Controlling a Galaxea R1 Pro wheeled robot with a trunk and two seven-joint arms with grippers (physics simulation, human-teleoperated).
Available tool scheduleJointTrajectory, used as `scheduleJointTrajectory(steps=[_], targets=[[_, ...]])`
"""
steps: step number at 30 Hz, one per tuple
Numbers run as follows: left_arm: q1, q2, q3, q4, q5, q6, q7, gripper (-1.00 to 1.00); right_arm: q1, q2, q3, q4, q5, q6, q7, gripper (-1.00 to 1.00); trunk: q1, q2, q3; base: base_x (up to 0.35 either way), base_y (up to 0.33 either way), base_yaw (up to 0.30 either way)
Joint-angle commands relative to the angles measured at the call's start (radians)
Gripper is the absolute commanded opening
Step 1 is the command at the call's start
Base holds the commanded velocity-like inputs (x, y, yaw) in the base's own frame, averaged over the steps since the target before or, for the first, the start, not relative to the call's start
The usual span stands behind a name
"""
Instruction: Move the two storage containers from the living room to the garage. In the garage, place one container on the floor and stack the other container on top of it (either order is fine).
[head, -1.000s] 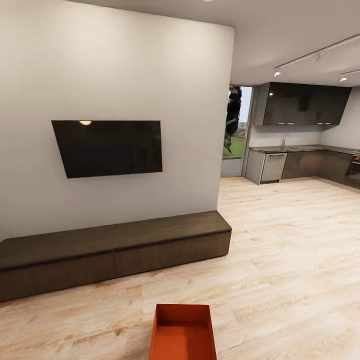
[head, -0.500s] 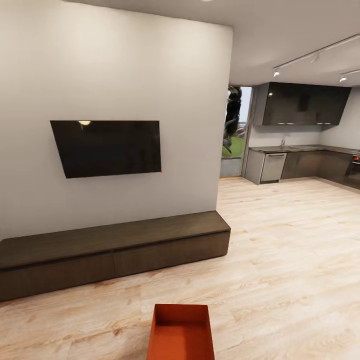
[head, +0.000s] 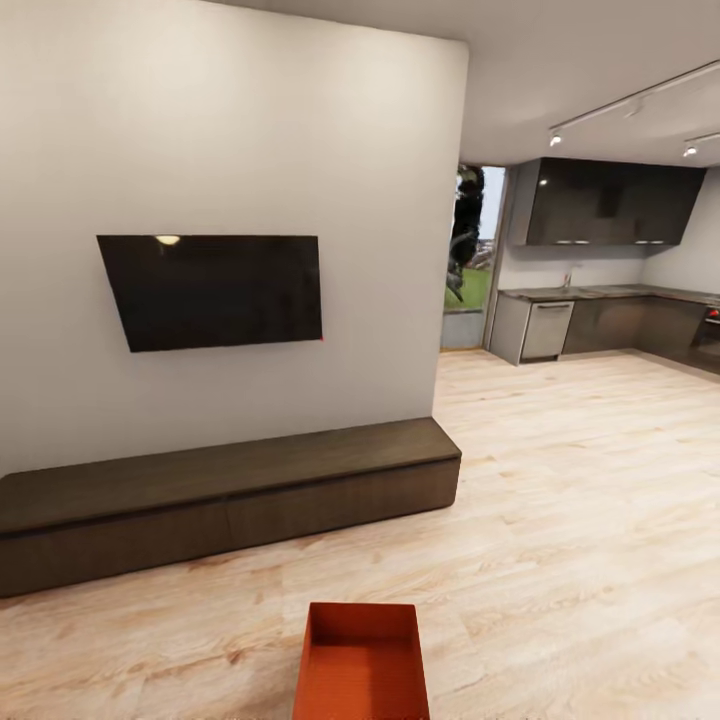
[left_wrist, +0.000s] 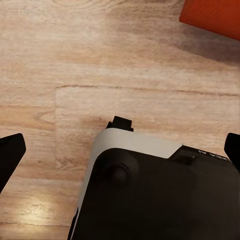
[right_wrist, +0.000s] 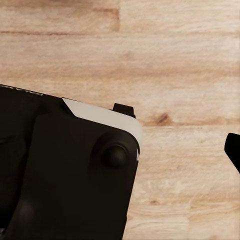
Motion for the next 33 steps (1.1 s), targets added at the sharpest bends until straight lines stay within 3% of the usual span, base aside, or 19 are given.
scheduleJointTrajectory(steps=[1, 33], targets=[[-0.001, 0.000, -0.001, 0.000, 0.004, -0.003, 0.001, 1.00, -0.001, 0.000, 0.005, 0.003, 0.005, -0.004, -0.005, 1.00, 0.000, -0.001, -0.003, 0.000, 0.000, 0.000], [-0.001, -0.006, 0.003, 0.000, 0.001, 0.000, 0.001, 1.00, -0.001, 0.000, 0.006, 0.003, 0.005, -0.004, -0.005, 1.00, 0.004, -0.008, -0.058, 0.000, 0.000, 0.000]])
